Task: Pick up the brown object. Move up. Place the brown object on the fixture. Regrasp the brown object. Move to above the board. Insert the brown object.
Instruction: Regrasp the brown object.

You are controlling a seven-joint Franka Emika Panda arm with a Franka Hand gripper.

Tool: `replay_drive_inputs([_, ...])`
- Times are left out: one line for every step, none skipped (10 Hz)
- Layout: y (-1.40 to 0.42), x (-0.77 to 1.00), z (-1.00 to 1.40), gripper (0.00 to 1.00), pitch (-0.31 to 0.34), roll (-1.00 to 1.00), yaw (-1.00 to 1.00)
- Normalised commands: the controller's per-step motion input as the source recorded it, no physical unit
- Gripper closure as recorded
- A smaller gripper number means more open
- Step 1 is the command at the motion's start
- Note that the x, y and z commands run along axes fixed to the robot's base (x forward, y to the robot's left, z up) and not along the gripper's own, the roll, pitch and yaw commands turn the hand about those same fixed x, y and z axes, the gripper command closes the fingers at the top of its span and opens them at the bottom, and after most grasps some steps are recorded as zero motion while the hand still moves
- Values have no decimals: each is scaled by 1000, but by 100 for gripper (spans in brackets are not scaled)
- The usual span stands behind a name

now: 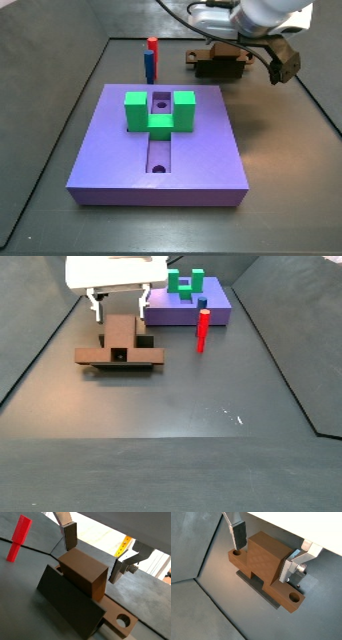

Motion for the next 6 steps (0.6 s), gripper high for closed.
replay_drive_inputs([0, 46, -377, 0, -54, 0, -3])
replay_drive_inputs([0, 183, -463, 0, -63, -46, -14])
replay_drive_inputs([6, 106, -366, 0, -94, -143, -26])
replay_drive_inputs([31, 49, -69, 0, 0, -183, -14])
replay_drive_inputs([34, 0, 0, 0, 0, -157, -14])
replay_drive_inputs([6, 0, 0, 0, 0, -140, -46])
